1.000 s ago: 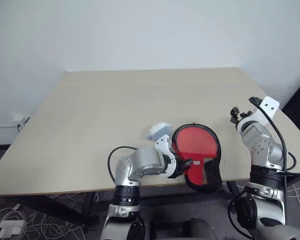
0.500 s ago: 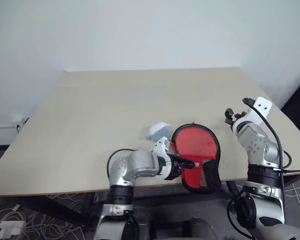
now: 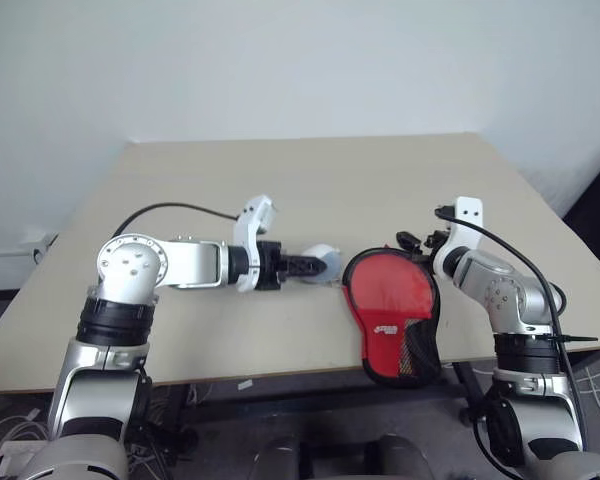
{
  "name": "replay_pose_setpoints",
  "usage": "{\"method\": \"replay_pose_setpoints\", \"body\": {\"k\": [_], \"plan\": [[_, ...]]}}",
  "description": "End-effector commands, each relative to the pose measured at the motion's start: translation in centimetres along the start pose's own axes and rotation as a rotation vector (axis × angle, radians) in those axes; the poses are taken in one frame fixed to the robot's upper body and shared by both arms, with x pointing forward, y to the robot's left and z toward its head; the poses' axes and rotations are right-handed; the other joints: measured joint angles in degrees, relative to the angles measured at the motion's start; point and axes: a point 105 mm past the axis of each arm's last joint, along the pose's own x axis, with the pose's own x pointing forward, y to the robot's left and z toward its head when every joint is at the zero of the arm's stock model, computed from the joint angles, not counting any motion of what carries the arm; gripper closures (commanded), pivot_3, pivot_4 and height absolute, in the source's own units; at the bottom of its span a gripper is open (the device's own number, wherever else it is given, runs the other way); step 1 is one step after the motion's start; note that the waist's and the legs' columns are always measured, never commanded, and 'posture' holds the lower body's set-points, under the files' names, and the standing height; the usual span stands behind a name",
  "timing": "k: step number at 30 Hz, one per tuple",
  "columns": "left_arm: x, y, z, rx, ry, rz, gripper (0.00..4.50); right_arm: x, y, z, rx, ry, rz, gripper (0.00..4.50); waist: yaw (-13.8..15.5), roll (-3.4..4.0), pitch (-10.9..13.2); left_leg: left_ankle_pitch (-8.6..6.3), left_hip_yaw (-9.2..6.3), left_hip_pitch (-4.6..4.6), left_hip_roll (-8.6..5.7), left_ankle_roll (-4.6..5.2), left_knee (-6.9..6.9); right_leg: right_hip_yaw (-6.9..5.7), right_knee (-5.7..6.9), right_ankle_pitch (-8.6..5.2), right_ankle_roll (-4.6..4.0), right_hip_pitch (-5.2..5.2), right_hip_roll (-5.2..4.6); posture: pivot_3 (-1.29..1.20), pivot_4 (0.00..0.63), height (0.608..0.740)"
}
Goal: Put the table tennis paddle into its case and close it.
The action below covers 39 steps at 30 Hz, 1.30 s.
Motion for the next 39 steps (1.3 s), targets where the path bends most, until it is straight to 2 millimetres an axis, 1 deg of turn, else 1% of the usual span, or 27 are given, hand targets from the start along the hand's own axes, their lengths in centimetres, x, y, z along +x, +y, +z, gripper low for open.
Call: {"method": "replay_pose_setpoints", "body": {"k": [1,3,5,6,8,10,13,15,18,21,26,29,31,32,36,37,39], "plan": [[1.3,1.7,2.3,0.193,-0.072,0.073,1.39,-0.7,1.6,1.5,-0.045,-0.042,0.088,0.72,-0.03,0.0,0.0,0.01,0.02,-0.03,0.0,-0.02,-0.05,0.05,0.01,0.01,0.01,-0.08,0.0,0.0,0.0,0.724],[2.1,2.9,2.4,0.276,-0.057,0.115,1.39,-0.7,2.2,1.4,-0.056,-0.032,0.116,1.23,-0.07,-0.01,0.01,0.07,0.27,-0.11,-0.01,-0.11,-0.19,0.18,0.06,0.03,0.0,-0.34,0.05,0.0,0.0,0.724],[2.9,3.8,2.0,0.302,-0.028,0.12,1.39,-0.6,2.3,1.0,-0.063,-0.025,0.116,2.02,-0.17,-0.03,0.02,0.12,0.41,-0.2,0.02,-0.15,-0.25,0.27,0.09,0.04,-0.01,-0.53,0.1,0.0,0.0,0.724],[3.3,4.1,1.9,0.324,-0.022,0.122,1.39,-0.5,2.4,0.8,-0.065,-0.023,0.122,2.34,-0.25,-0.03,0.02,0.12,0.54,-0.21,0.05,-0.14,-0.27,0.3,0.08,0.04,-0.01,-0.57,0.11,0.0,0.0,0.724],[3.9,4.6,1.8,0.361,-0.013,0.127,1.39,-0.3,2.7,0.3,-0.066,-0.014,0.142,3.16,-0.53,-0.07,0.04,0.12,0.6,-0.21,0.06,-0.14,-0.27,0.31,0.07,0.03,0.01,-0.58,0.11,0.0,0.0,0.724],[4.5,4.8,2.0,0.382,-0.023,0.12,1.39,-0.3,3.2,-0.4,-0.067,0.003,0.169,3.77,-0.75,-0.12,0.07,0.12,0.61,-0.21,0.06,-0.13,-0.25,0.35,0.08,0.03,0.0,-0.59,0.1,0.0,0.0,0.724],[5.3,4.9,2.2,0.384,-0.039,0.099,1.39,-0.1,3.8,-1.4,-0.076,0.019,0.189,3.77,-0.76,-0.21,0.1,0.12,0.59,-0.22,0.07,-0.09,-0.21,0.36,0.08,0.04,-0.01,-0.58,0.09,0.0,0.0,0.724],[5.9,5.2,2.0,0.37,-0.036,0.097,1.39,0.2,3.5,-2.2,-0.078,0.039,0.165,3.77,-0.76,-0.22,0.11,0.12,0.59,-0.23,0.07,-0.06,-0.19,0.37,0.09,0.04,-0.01,-0.59,0.08,0.0,0.0,0.724],[6.5,4.9,1.7,0.275,-0.046,0.04,1.39,0.6,3.2,-2.8,-0.065,0.052,0.136,3.77,-0.77,-0.22,0.11,0.1,0.58,-0.25,0.07,0.05,-0.14,0.39,0.09,0.04,-0.01,-0.59,0.07,0.0,0.0,0.724],[7.2,4.7,0.7,0.174,-0.028,-0.001,1.39,0.8,3.1,-3.2,-0.053,0.057,0.117,3.77,-0.77,-0.26,0.1,0.17,0.52,-0.25,0.08,0.28,-0.08,0.42,0.1,0.04,0.01,-0.58,0.08,0.0,0.0,0.724],[7.5,4.2,-1.7,0.129,0.037,-0.056,1.39,0.9,3.0,-3.7,-0.05,0.067,0.101,3.77,-0.75,-0.27,0.11,0.12,0.38,-0.28,0.07,0.42,0.04,0.46,0.12,0.05,0.04,-0.56,0.06,0.0,0.0,0.724],[7.5,5.2,-2.6,0.153,0.061,0.007,0.86,1.0,2.8,-3.7,-0.058,0.069,0.083,3.83,-0.65,-0.29,0.09,0.05,0.29,-0.28,0.08,0.52,0.19,0.46,0.15,0.04,0.05,-0.49,0.06,0.0,0.0,0.724],[7.5,5.6,-2.4,0.18,0.046,0.037,0.21,1.0,2.7,-3.8,-0.07,0.072,0.073,3.83,-0.56,-0.29,0.09,0.02,0.28,-0.28,0.07,0.54,0.23,0.46,0.15,0.05,0.05,-0.47,0.05,0.0,0.0,0.724],[7.5,5.7,-2.1,0.192,0.037,0.055,0.01,1.1,2.7,-3.9,-0.07,0.074,0.069,3.83,-0.54,-0.29,0.09,0.01,0.28,-0.28,0.07,0.55,0.24,0.47,0.15,0.05,0.05,-0.47,0.04,0.0,0.0,0.724],[7.4,5.5,-1.5,0.317,0.044,0.065,0.01,1.2,2.7,-4.0,-0.076,0.076,0.068,3.83,-0.54,-0.3,0.09,0.01,0.28,-0.35,0.07,0.56,0.27,0.47,0.16,0.07,0.03,-0.53,0.05,0.0,0.0,0.724],[7.4,5.5,-1.5,0.332,0.049,0.069,0.01,1.3,2.7,-4.0,-0.076,0.076,0.067,3.83,-0.54,-0.3,0.09,0.01,0.29,-0.35,0.07,0.56,0.27,0.47,0.17,0.07,0.03,-0.53,0.05,0.0,0.0,0.724],[7.6,5.5,-1.5,0.309,0.042,0.064,0.01,1.4,2.7,-4.0,-0.08,0.077,0.064,3.83,-0.56,-0.3,0.09,0.01,0.29,-0.35,0.07,0.56,0.28,0.47,0.16,0.07,0.03,-0.52,0.06,0.0,0.0,0.724]]}}
